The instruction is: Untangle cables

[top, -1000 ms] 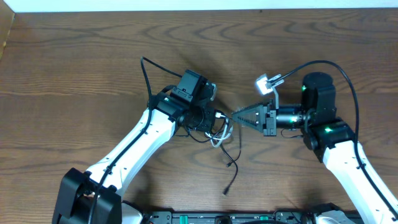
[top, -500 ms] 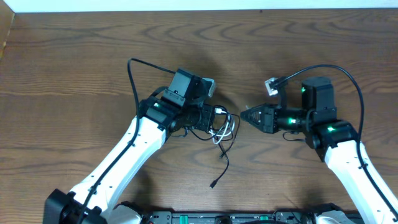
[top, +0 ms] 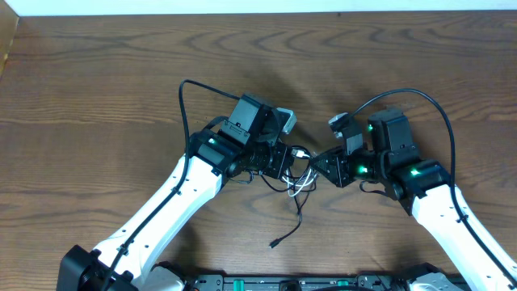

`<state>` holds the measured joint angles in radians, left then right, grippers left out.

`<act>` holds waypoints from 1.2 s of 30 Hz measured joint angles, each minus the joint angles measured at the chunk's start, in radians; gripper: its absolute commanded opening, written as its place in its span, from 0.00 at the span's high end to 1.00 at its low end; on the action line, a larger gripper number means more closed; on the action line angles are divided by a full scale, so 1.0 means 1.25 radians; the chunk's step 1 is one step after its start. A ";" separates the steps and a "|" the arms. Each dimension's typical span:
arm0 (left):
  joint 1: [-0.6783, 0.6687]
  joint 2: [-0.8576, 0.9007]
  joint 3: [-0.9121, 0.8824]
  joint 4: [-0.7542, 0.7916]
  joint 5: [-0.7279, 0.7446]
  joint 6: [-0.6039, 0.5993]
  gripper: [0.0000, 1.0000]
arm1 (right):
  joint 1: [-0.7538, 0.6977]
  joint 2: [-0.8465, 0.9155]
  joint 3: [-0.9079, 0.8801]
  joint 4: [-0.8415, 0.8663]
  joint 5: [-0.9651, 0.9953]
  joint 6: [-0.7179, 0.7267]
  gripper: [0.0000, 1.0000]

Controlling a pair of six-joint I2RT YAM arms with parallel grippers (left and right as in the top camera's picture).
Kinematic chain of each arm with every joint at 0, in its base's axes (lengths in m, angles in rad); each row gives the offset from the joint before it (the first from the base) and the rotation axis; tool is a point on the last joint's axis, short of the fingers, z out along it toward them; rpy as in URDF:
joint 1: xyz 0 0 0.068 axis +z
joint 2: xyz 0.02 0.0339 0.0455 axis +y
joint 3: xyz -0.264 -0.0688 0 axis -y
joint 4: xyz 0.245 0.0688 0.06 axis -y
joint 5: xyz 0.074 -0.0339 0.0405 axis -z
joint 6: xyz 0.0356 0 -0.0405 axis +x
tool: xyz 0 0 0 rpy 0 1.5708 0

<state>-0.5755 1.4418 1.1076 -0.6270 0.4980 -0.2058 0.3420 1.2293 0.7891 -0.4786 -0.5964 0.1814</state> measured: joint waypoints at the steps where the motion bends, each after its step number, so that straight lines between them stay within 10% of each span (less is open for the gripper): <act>1: 0.000 0.000 0.000 0.001 0.001 0.000 0.93 | 0.000 0.000 0.000 -0.002 0.007 -0.003 0.94; 16: 0.000 0.000 0.000 0.005 0.005 0.000 0.93 | 0.005 0.021 0.000 -0.024 0.046 -0.009 0.85; 26: 0.000 0.000 0.000 0.026 0.026 0.000 0.93 | 0.021 0.021 0.000 -0.032 0.066 -0.009 0.99; 36: 0.020 -0.049 -0.001 -0.015 0.031 0.000 0.92 | 0.024 0.024 0.002 -0.249 0.512 0.252 0.99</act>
<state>-0.5503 1.3811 1.1065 -0.6453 0.5369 -0.2054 0.3717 1.2591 0.7914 -0.7898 0.0433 0.4969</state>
